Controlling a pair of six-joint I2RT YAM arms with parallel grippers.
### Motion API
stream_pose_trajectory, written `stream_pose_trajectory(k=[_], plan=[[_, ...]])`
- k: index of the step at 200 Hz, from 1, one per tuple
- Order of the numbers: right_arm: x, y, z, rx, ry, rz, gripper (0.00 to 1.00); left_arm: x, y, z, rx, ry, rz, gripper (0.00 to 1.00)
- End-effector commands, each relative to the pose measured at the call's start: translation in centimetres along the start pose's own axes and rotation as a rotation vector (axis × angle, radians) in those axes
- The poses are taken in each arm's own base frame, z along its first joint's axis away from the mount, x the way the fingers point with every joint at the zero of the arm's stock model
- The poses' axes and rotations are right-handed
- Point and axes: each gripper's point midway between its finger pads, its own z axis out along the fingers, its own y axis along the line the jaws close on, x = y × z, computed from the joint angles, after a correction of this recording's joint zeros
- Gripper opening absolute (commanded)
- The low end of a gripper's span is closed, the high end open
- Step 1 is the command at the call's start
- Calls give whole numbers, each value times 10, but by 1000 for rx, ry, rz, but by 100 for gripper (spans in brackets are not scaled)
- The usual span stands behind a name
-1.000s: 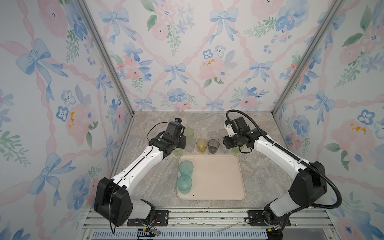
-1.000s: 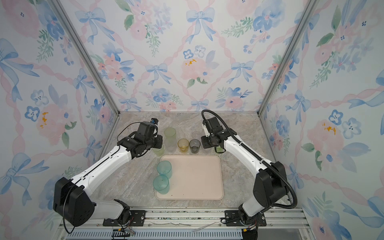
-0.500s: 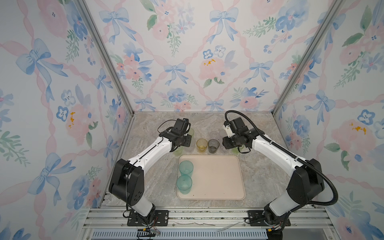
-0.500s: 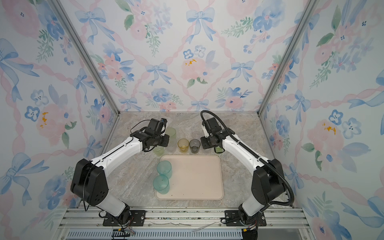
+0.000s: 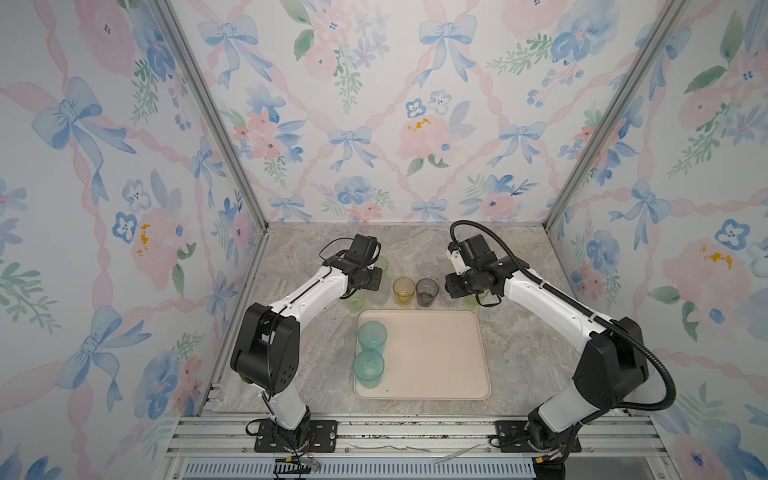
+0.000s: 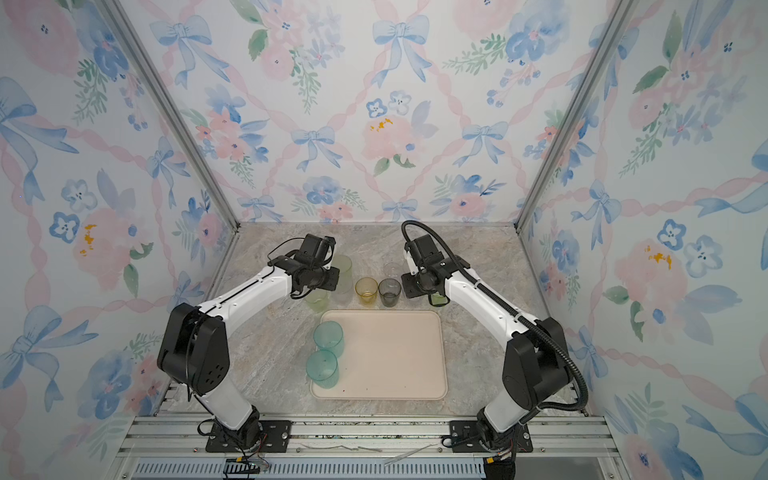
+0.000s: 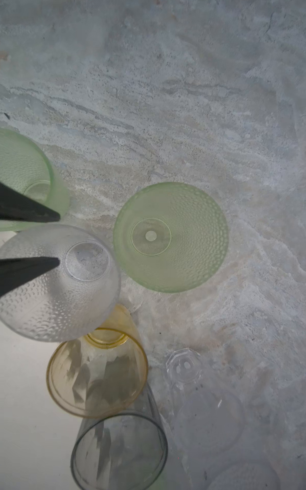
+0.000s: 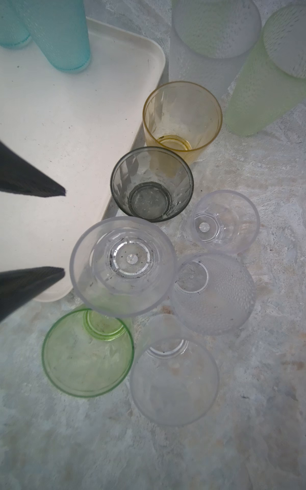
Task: Place the glasses into the tray
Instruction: 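Move the left gripper over the frosted clear cup and lower it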
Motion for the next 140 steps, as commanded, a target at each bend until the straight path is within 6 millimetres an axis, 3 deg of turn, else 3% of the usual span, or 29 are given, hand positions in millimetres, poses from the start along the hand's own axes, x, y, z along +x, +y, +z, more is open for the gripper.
stream_pose_trajectory(k=[1, 140], plan=[[-2, -3, 5, -4, 5, 4, 47, -1, 4, 4, -8, 26, 15, 25], [1, -3, 13, -18, 18, 12, 47, 2, 10, 22, -32, 68, 28, 20]])
